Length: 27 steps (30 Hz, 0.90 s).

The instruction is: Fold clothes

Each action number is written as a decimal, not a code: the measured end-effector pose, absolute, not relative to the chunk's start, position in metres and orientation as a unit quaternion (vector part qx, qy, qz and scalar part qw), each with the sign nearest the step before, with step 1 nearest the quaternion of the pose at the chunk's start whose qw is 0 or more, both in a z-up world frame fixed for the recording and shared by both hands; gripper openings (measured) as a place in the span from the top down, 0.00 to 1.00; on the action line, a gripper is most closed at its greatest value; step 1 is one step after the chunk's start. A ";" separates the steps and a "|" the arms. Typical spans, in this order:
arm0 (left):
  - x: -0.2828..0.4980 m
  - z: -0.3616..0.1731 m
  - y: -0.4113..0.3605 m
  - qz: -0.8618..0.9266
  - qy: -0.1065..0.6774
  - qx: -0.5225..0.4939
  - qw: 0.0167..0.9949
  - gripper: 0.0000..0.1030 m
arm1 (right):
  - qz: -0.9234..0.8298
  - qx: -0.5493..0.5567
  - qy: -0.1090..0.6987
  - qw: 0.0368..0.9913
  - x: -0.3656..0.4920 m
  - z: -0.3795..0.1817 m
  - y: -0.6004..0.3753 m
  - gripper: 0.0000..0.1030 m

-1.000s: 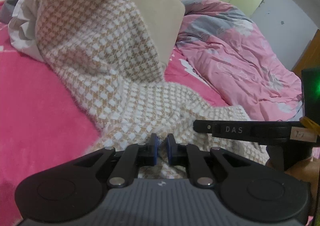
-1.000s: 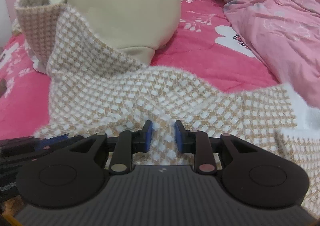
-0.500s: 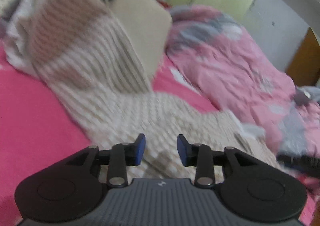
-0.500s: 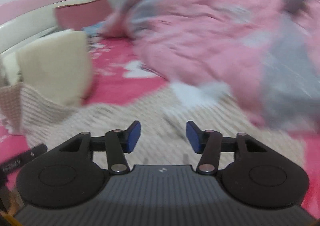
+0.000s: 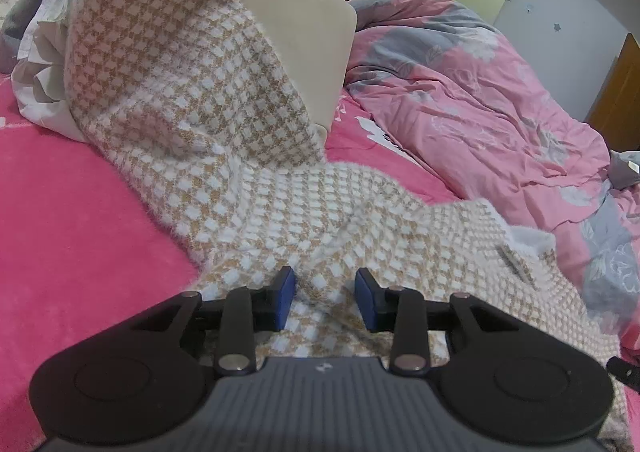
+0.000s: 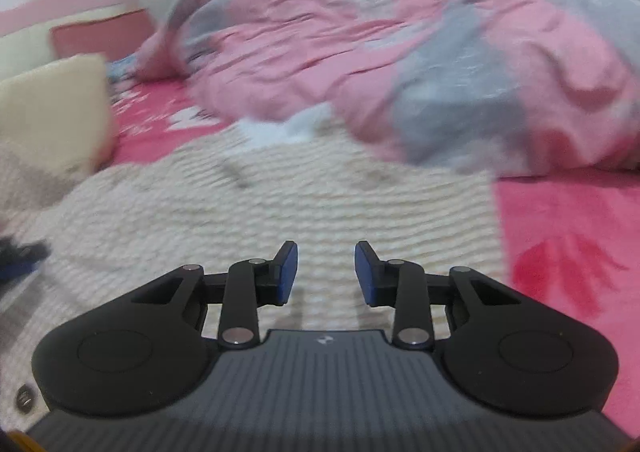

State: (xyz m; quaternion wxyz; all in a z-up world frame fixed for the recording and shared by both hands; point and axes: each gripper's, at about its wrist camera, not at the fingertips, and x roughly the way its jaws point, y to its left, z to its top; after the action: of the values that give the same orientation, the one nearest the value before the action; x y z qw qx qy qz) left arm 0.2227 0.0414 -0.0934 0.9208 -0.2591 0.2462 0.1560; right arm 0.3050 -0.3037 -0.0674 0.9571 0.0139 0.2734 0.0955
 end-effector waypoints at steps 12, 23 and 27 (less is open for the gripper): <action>0.225 -0.096 0.042 0.156 0.248 -0.257 0.921 0.67 | 0.026 0.043 0.336 0.941 0.399 -0.070 -0.365 0.72; 0.225 -0.096 0.043 0.156 0.249 -0.255 0.921 0.67 | 0.014 0.028 0.340 0.940 0.375 -0.060 -0.389 0.73; 0.225 -0.096 0.042 0.156 0.249 -0.256 0.921 0.67 | 0.081 -0.019 0.367 0.926 0.320 -0.068 -0.383 0.75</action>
State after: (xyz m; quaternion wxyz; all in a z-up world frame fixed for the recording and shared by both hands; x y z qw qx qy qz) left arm 0.2246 0.0416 -0.0957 0.9210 -0.2562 0.2487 0.1560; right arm 0.3201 -0.3827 -0.0676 0.9263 -0.0189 0.3674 0.0814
